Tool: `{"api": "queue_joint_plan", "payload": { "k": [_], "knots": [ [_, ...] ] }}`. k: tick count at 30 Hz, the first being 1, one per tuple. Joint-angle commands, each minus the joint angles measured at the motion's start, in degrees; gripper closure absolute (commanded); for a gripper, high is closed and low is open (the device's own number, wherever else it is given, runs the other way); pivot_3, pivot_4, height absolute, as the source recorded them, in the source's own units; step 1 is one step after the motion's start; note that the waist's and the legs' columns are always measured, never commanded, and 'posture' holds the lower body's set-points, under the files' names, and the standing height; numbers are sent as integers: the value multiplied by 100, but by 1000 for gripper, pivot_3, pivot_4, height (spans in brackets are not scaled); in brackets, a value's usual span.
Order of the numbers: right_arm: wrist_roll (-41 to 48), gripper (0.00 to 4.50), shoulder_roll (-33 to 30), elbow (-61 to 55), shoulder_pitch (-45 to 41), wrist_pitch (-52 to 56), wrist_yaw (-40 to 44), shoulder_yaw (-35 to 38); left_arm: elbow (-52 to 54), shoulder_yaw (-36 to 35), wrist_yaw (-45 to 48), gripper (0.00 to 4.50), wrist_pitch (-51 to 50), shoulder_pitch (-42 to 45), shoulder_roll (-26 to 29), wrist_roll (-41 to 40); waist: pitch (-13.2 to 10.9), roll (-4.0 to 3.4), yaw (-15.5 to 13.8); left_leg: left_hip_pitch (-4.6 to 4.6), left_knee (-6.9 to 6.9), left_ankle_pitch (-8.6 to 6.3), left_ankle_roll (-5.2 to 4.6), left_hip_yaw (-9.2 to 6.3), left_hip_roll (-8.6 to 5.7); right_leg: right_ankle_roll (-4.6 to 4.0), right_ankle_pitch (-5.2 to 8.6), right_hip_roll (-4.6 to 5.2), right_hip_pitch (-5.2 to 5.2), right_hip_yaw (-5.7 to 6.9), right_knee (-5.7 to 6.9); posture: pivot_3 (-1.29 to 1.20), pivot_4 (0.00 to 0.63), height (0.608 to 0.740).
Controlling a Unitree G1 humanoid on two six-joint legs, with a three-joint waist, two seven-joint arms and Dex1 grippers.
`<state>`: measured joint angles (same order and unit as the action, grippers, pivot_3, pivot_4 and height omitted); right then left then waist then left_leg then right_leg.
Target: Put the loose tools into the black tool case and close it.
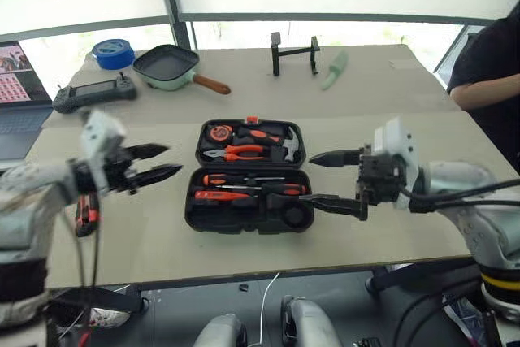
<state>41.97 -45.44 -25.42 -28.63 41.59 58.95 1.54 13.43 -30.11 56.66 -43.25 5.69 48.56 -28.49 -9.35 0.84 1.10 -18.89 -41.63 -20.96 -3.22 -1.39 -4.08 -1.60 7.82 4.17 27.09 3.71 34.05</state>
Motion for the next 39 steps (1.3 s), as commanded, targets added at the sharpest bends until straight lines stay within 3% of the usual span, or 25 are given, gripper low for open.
{"api": "queue_joint_plan", "payload": {
  "k": [1,4,8,12,19,25,30,33,37,39],
  "knots": [
    [208,0,148,69,-360,-190,544,-233,668,-1559,-634,54,-256,-1156,-270,155,-3,6,-39,0,-1,0,2,-1,0,-2,1,0,0,6,-2,0,150,740],
    [30,0,320,330,-620,-324,770,-482,912,-2270,-1078,54,-329,-1979,-701,240,-2,7,-102,4,-6,-1,3,-1,-6,-1,3,12,-10,4,-6,0,150,740],
    [-217,0,523,621,-829,-513,892,-740,1153,-2413,-1949,54,-367,-2427,-1227,533,-2,12,-220,32,-9,-2,3,1,-9,0,3,18,-41,1,-6,0,150,740],
    [-446,0,563,700,-816,-669,988,-914,1602,-2270,-2731,54,-1287,-1950,-1475,200,-1,20,-314,57,-9,-4,4,-14,-6,2,6,17,-75,10,-6,0,150,740],
    [-534,0,630,588,-711,-648,822,-857,768,-1446,-3842,54,-3585,48,-1137,238,2,24,-263,68,-7,0,11,-19,-9,1,5,6,-74,1,6,0,150,740],
    [-526,0,620,365,-500,-579,625,-794,-334,-781,-4632,54,-3730,1193,-1247,800,3,25,-122,70,10,-3,20,-17,-11,0,5,-6,-70,14,8,0,150,740],
    [-520,0,595,146,-316,-530,365,-706,-815,-264,-4609,54,-3591,1509,-1339,875,3,24,-101,93,37,1,36,-4,-12,-1,5,-10,-75,28,4,0,150,740],
    [-467,0,538,53,-253,-490,279,-628,-973,-44,-4458,721,-3305,1446,-1235,904,3,23,-132,113,54,-14,91,-1,-15,-5,8,3,-83,19,-1,0,150,740],
    [-415,0,440,-62,-158,-447,186,-519,-1161,-420,-4568,2276,-3229,1573,-1459,857,3,22,-180,122,56,-11,101,-1,-16,-16,15,10,-85,2,2,0,150,740],
    [-400,0,362,-171,-35,-413,100,-435,-1201,-429,-4329,2834,-2826,1674,-1376,766,3,22,-195,123,56,-10,102,-4,-16,-16,15,13,-88,0,3,0,150,740]
  ]
}}
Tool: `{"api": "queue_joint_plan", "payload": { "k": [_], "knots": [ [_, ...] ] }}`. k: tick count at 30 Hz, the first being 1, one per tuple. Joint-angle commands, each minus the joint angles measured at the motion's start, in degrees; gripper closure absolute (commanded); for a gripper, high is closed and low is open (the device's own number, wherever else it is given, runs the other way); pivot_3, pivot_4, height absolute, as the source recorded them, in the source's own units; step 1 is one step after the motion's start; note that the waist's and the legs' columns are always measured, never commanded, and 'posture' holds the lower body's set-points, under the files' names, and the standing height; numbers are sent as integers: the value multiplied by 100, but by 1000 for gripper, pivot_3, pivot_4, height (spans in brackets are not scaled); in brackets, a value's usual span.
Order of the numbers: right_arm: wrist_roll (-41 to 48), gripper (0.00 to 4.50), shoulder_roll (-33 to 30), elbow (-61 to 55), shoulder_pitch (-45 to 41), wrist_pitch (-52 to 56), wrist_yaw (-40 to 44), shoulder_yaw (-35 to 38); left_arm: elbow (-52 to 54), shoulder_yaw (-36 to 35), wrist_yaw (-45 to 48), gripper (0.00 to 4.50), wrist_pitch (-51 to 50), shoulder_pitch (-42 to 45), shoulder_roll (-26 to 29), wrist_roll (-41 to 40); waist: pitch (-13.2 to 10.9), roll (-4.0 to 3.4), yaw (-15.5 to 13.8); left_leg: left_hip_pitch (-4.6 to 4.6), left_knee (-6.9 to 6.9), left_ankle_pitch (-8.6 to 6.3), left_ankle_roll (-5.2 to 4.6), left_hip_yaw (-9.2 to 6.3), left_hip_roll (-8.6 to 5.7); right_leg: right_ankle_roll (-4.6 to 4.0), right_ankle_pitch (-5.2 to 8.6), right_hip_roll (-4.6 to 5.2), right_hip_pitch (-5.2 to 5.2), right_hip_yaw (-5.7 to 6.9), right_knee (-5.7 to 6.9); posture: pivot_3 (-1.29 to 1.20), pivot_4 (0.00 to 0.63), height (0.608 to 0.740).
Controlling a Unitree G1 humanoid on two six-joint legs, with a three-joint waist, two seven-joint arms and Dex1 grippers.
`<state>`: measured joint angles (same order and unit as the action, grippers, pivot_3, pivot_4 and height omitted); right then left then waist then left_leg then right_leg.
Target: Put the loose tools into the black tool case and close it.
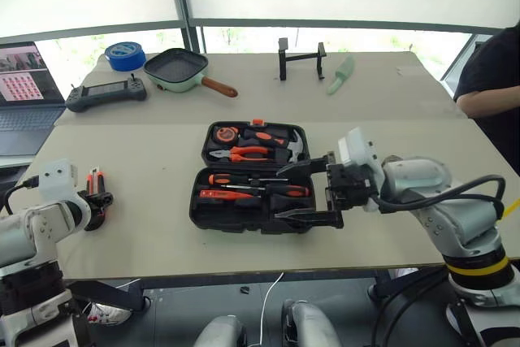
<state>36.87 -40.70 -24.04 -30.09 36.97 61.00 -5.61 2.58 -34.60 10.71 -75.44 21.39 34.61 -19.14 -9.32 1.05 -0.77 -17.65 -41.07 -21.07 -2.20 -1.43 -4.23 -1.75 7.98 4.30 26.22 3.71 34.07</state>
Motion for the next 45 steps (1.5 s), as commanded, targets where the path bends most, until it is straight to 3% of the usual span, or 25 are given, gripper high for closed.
{"api": "queue_joint_plan", "payload": {
  "k": [1,7,11,15,20,25,31,33,35,38,44,45],
  "knots": [
    [125,0,-142,-358,163,65,-139,310,-128,25,413,2844,530,196,60,-250,0,0,-22,0,0,0,0,-2,0,0,0,1,0,0,0,0,150,740],
    [310,0,-466,-707,640,263,-244,650,657,1657,3822,2845,1658,784,1312,-1356,-11,25,-6,-54,-39,0,-1,-15,1,-1,-1,-1,23,25,1,0,150,740],
    [110,0,-688,-801,1022,94,-255,745,644,2935,5574,2845,2542,1230,1982,-1272,-9,16,69,-45,-22,1,-2,-4,-1,1,-1,6,15,24,-3,0,150,740],
    [279,0,-643,-1155,1431,272,-672,978,353,4901,7360,2845,4134,2089,2059,-212,-12,9,87,-31,-12,3,-5,4,5,-13,7,5,11,23,-7,0,150,740],
    [464,0,-611,-1518,1702,422,-1063,1138,-541,5832,8017,2845,5034,2600,1628,523,-13,7,89,-33,-19,27,-42,3,17,-21,9,4,12,8,0,0,150,740],
    [595,0,-647,-1730,1934,532,-1365,1396,-1133,6258,8174,2845,5611,2728,1389,1008,-13,8,24,-65,-25,26,-64,-3,16,-19,8,1,33,10,-1,0,150,740],
    [654,0,-728,-1782,2047,564,-1516,1562,-1404,6218,8041,2845,5634,2707,995,1210,-13,8,-21,-97,-67,7,-100,-4,14,-4,1,2,42,18,-2,0,150,740],
    [636,0,-743,-1752,2029,543,-1540,1518,-1503,6122,8027,1830,5498,2771,836,1150,-13,8,-28,-99,-77,2,-110,-3,11,6,-5,3,37,15,-6,0,150,740],
    [633,0,-759,-1727,2004,529,-1549,1482,-1495,5998,8071,1277,5381,2810,731,1034,-13,8,-26,-99,-82,-2,-117,-2,11,10,-6,3,34,13,-7,0,150,740],
    [611,0,-773,-1690,1972,513,-1529,1442,-1459,5837,8038,73,5299,2838,662,974,-13,9,-17,-99,-82,-4,-120,-1,12,13,-5,1,35,12,-6,0,150,740],
    [569,0,-807,-1595,1910,478,-1447,1381,-1393,5387,8015,32,5290,2876,775,803,-13,9,-2,-102,-81,-4,-120,-1,12,13,-5,1,38,12,-6,0,150,740],
    [557,0,-810,-1576,1898,471,-1433,1368,-1403,5324,8056,295,5314,2868,835,799,-13,9,-1,-102,-82,-4,-120,-1,12,13,-5,1,38,12,-6,0,150,740]
  ]
}}
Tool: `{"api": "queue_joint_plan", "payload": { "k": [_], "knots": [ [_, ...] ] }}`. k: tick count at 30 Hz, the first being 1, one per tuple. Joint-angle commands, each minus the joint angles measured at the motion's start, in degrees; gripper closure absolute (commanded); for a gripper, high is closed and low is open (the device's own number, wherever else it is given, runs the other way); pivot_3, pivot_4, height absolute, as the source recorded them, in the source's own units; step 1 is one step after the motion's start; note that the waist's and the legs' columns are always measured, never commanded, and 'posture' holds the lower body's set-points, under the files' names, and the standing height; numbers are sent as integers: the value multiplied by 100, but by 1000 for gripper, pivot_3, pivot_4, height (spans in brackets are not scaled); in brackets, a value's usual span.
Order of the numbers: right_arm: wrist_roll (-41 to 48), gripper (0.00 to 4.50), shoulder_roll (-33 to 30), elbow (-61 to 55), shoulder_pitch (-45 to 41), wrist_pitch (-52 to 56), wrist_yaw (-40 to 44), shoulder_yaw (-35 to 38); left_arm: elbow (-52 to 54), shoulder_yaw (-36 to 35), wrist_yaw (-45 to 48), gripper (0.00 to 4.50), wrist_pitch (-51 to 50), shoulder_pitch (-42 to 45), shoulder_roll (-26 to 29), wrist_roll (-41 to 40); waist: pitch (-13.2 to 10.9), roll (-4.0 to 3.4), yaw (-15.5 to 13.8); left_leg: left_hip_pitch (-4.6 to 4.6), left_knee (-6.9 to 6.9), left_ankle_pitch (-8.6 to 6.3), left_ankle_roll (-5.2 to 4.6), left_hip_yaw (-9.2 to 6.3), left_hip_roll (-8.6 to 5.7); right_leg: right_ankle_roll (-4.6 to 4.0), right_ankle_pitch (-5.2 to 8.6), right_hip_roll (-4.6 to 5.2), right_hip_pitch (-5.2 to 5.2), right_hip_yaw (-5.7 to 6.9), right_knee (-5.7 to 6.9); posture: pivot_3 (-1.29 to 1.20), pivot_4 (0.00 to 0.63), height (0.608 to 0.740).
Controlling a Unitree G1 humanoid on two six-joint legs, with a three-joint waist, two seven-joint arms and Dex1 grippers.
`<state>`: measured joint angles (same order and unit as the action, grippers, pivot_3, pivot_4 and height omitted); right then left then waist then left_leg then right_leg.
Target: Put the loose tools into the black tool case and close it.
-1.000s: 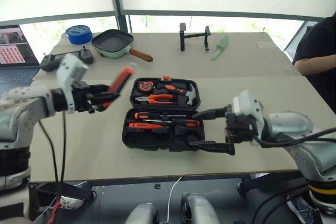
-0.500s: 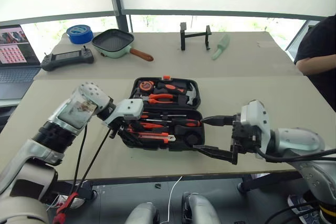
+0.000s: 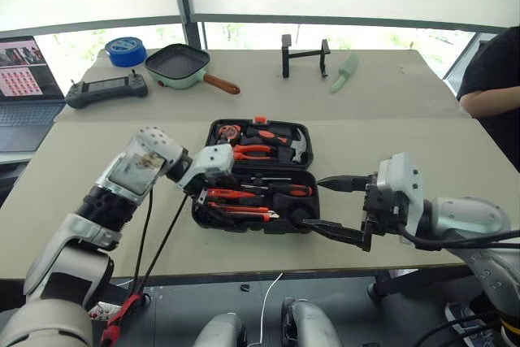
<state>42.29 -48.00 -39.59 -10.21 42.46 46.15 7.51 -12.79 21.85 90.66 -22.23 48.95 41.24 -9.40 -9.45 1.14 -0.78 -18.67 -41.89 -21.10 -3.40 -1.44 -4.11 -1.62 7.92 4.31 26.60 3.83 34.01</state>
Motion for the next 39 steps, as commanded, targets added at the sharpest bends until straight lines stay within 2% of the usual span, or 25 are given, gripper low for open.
{"api": "queue_joint_plan", "payload": {
  "k": [1,2,5,12,13,24,30,35,39],
  "knots": [
    [2,0,-83,-3,-101,-87,62,44,127,-366,118,555,71,91,254,-180,0,0,3,0,0,0,0,0,0,0,0,0,0,0,0,0,150,740],
    [-7,0,-83,17,-114,-91,70,30,164,-292,155,730,229,48,476,-309,0,0,6,0,0,0,0,0,0,0,0,0,1,0,0,0,150,740],
    [-22,0,-87,41,-127,-95,102,7,199,-8,184,1883,619,-12,1040,-508,0,-1,22,0,2,0,1,1,0,0,0,-1,9,-4,1,0,150,740],
    [-88,0,-63,111,-167,-131,141,-94,143,368,184,4268,1016,60,1443,-651,0,0,-47,-4,-2,0,1,1,-5,0,0,2,7,-1,0,0,150,740],
    [-92,0,-59,128,-180,-137,139,-107,196,460,184,4414,1080,50,1496,-669,0,0,-44,-4,-3,0,1,1,-6,0,0,2,7,-1,0,0,150,740],
    [32,0,-9,145,-227,-68,33,-49,59,567,-95,4414,1730,-420,801,597,1,0,-16,-4,-1,0,1,4,-4,0,0,0,8,-4,2,0,150,740],
    [63,0,-43,116,-172,-40,7,-11,-217,290,106,4414,1687,-140,695,529,1,0,-74,22,-3,-2,-4,4,-4,2,0,3,-20,-3,2,0,150,740],
    [76,0,-55,114,-144,-47,8,-10,-2,330,184,4414,1055,367,703,-261,0,1,-74,19,-4,-4,-8,2,-3,4,1,-1,-19,-2,3,0,150,740],
    [76,0,-40,121,-182,-35,1,-56,-189,466,108,4414,1529,411,289,287,1,-1,-62,19,-3,-5,-9,3,-4,8,2,-1,-19,-1,4,0,150,740]
  ]
}}
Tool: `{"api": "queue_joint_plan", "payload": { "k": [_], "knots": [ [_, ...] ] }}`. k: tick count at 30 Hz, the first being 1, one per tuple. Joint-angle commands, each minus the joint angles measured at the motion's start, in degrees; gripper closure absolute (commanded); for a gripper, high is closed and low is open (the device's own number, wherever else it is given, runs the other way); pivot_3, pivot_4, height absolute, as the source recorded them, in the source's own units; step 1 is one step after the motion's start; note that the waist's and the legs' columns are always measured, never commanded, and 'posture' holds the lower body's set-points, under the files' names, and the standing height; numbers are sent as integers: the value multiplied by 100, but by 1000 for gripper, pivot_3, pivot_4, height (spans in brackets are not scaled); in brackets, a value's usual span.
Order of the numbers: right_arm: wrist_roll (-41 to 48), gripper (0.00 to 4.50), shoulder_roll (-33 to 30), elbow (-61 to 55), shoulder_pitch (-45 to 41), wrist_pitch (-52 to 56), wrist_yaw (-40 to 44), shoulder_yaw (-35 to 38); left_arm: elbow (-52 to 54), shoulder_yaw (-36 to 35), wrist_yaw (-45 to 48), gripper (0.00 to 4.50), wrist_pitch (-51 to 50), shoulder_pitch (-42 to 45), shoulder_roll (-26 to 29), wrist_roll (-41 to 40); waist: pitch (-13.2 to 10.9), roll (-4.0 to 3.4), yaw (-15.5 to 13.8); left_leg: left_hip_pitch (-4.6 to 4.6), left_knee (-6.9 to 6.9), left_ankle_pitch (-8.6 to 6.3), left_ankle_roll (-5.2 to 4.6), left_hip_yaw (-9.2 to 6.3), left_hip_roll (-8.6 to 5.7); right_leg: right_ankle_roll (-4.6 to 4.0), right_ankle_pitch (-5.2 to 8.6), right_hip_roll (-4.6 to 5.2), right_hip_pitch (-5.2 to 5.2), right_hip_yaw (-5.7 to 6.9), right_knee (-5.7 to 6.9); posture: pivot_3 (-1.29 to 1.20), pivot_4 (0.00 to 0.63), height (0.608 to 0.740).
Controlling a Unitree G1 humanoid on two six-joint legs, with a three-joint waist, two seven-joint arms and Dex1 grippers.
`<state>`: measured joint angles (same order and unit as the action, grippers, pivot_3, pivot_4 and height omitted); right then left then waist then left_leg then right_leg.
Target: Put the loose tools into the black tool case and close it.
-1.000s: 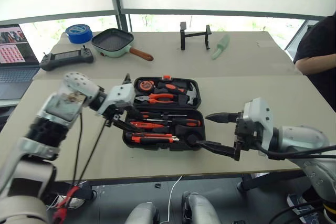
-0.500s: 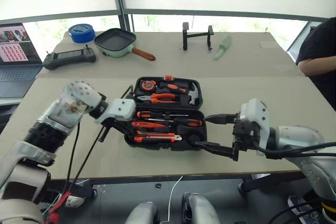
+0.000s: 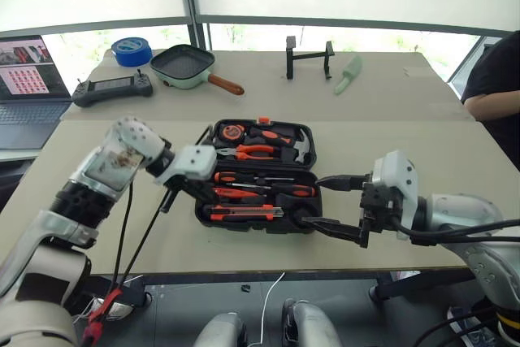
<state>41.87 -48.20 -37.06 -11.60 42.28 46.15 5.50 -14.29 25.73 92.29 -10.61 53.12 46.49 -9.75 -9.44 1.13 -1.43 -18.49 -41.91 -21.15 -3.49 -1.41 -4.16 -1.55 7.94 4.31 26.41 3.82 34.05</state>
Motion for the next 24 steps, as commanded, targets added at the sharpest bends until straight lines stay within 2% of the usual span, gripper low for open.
{"api": "queue_joint_plan", "payload": {
  "k": [1,6,10,14,20,24],
  "knots": [
    [122,0,-18,-129,-59,-12,-2,137,-98,146,-72,4414,549,-42,-308,453,0,0,8,-1,0,0,0,1,0,2,-1,0,-1,0,-1,0,150,740],
    [141,0,-12,-127,-84,9,-15,132,-390,363,-240,4414,1163,-160,-668,976,0,0,40,-5,1,0,0,1,1,4,-3,0,1,-1,-5,0,150,740],
    [177,0,13,-155,-70,48,-69,145,-732,652,-715,4414,1858,-290,-988,1686,2,-2,-10,2,0,-1,-1,0,0,5,-3,7,-4,-3,-10,0,150,740],
    [193,0,28,-212,7,67,-124,169,-794,685,-752,4414,2284,-457,-988,1918,15,-13,-128,17,-3,-10,-17,0,0,10,-3,13,-24,-7,-10,0,150,740],
    [238,0,-48,-301,237,43,-160,295,-554,128,-600,4414,1852,-413,-933,1364,27,-13,-117,19,-6,-11,-19,0,0,14,-4,10,-23,-11,-3,0,150,740],
    [259,0,-79,-322,319,21,-143,323,-39,-132,-225,4414,1461,-423,-795,892,26,-12,-71,8,-9,-10,-18,1,0,13,-4,3,-11,-9,-2,0,150,740]
  ]
}}
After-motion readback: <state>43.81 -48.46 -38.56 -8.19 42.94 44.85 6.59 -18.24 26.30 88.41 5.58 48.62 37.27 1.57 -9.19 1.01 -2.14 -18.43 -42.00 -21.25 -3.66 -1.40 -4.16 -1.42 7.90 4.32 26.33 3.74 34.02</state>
